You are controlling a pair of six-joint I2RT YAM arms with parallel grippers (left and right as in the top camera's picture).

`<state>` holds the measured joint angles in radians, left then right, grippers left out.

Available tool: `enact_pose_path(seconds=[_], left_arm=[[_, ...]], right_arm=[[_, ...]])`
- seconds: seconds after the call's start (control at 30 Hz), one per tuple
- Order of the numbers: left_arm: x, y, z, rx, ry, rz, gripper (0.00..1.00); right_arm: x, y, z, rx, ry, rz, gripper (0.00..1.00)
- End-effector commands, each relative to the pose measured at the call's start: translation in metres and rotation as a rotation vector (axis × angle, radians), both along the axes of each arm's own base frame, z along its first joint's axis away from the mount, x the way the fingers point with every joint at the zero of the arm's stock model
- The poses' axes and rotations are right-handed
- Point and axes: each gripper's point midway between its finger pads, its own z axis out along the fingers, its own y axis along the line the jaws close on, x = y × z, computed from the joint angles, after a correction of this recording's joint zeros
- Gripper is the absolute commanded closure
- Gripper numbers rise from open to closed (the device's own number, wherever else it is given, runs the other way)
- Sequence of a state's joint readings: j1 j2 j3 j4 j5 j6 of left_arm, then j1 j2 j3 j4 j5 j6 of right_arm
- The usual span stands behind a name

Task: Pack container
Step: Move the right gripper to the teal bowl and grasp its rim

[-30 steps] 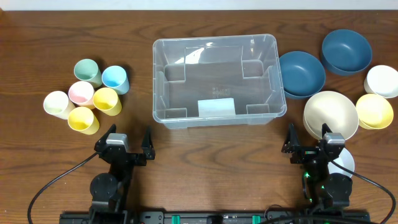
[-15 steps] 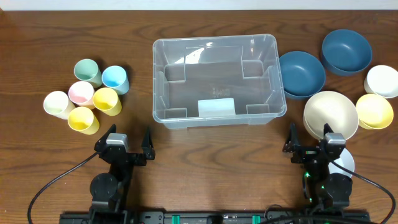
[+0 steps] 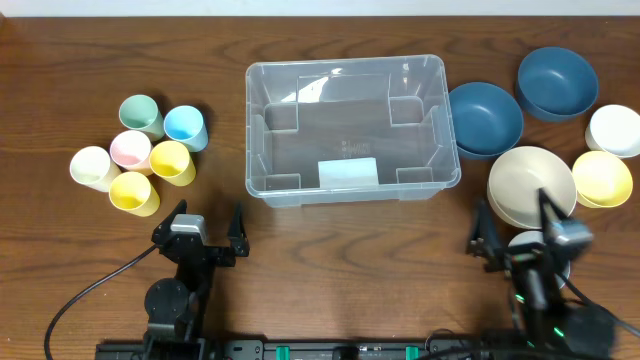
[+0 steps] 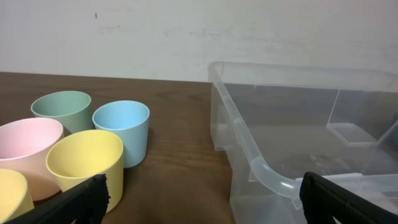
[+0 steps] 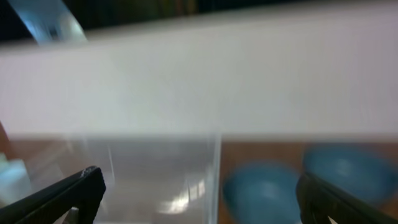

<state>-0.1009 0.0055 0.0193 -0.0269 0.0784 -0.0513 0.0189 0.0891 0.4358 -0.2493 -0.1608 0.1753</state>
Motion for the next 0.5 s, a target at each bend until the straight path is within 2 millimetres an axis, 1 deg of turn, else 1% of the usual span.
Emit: enact_pose_path(seconds=[0.0, 0.07, 0.1, 0.17, 0.23, 0.37, 0.47], left_arm=[[-0.001, -0.002, -0.016, 0.009, 0.050, -0.013, 0.02], [-0.001, -0.002, -0.016, 0.009, 0.050, -0.013, 0.02], [-0.001, -0.002, -0.016, 0.009, 0.050, -0.013, 0.02], [-0.001, -0.002, -0.016, 0.009, 0.050, -0.013, 0.02], [-0.001, -0.002, -0.016, 0.009, 0.050, -0.013, 0.02], [-0.001, -0.002, -0.016, 0.009, 0.050, -0.013, 0.02], [-0.001, -0.002, -0.016, 0.009, 0.050, -0.013, 0.02]], right_arm=[[-0.007, 0.001, 0.052, -0.023, -0.010, 0.004, 0.01], [0.001, 0.001, 0.069, -0.037, 0.077, 0.005, 0.01], [0.009, 0.002, 0.075, -0.038, 0.145, 0.007, 0.01], [0.021, 0.005, 0.084, -0.040, 0.254, 0.026, 0.01], [0.035, 0.014, 0.093, -0.058, 0.373, 0.082, 0.01], [0.053, 0.034, 0.113, -0.114, 0.545, 0.219, 0.01], [0.066, 0.037, 0.124, -0.103, 0.631, 0.241, 0.01]])
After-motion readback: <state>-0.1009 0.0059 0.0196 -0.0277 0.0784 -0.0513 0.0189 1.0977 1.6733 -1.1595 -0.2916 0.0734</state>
